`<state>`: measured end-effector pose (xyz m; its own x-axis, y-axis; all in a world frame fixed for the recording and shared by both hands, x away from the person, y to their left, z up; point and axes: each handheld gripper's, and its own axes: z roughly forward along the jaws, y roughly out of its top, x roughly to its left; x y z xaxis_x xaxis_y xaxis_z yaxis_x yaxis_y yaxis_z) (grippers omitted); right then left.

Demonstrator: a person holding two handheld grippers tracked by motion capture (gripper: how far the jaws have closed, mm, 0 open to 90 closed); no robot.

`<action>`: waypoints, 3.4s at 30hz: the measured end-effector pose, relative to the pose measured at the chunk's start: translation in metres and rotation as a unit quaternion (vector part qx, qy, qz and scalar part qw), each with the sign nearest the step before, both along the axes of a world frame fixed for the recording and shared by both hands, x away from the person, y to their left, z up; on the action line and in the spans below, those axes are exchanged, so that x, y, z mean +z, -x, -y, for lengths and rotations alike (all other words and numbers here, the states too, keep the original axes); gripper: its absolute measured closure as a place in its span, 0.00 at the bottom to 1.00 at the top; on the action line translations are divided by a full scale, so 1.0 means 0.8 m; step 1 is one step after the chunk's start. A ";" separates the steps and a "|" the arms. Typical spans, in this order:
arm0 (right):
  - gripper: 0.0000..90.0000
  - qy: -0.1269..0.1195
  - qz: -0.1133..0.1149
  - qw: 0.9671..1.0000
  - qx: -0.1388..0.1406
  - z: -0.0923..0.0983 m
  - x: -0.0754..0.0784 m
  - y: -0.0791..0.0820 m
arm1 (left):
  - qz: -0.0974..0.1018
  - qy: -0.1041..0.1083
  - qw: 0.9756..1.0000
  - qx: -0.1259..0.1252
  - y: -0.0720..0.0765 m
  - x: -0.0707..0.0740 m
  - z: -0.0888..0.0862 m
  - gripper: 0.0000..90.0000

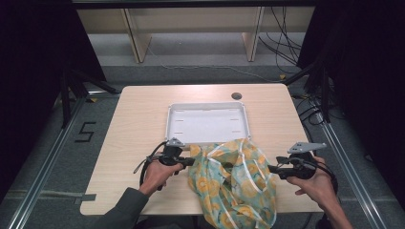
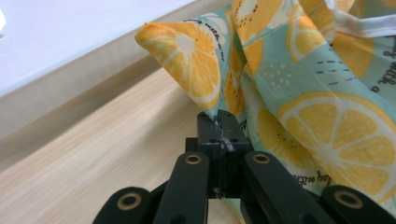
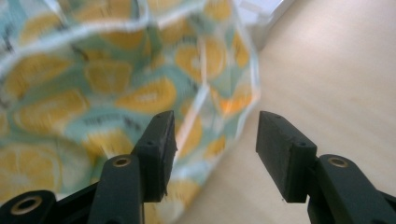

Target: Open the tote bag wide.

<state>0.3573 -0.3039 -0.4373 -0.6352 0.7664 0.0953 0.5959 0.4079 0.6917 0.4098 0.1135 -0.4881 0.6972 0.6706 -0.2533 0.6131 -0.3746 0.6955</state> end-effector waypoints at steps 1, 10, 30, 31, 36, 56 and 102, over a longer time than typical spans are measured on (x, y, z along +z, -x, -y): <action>0.52 -0.006 -0.013 1.000 -0.003 -0.004 -0.007 -0.001 | -0.002 0.010 1.000 0.010 0.002 -0.001 -0.003 0.99; 0.52 -0.008 -0.105 0.994 0.017 -0.031 -0.041 -0.015 | 0.001 0.008 1.000 0.021 0.010 0.003 -0.034 0.99; 1.00 0.050 0.003 0.997 0.065 -0.070 0.021 -0.137 | -0.029 0.017 0.999 0.027 0.052 -0.006 -0.075 0.96; 1.00 0.054 0.009 0.996 0.066 -0.074 0.024 -0.145 | -0.034 0.016 0.999 0.020 0.054 -0.007 -0.076 0.96; 1.00 0.086 0.019 0.994 0.062 -0.092 0.028 -0.178 | -0.033 0.013 0.999 0.013 0.063 -0.008 -0.074 0.95; 0.69 0.028 0.045 0.999 0.007 -0.067 0.053 -0.152 | 0.001 0.005 1.000 -0.010 0.098 0.031 -0.093 0.55; 0.98 0.100 0.042 0.988 0.113 -0.137 -0.003 -0.119 | -0.015 -0.094 0.972 -0.216 0.072 0.008 0.020 0.96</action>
<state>0.4529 -0.1941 -0.4395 -0.7912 0.6026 -0.1047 0.4180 0.6577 0.6267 0.3525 0.0976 -0.4816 0.9179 0.3541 -0.1790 0.3897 -0.7202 0.5739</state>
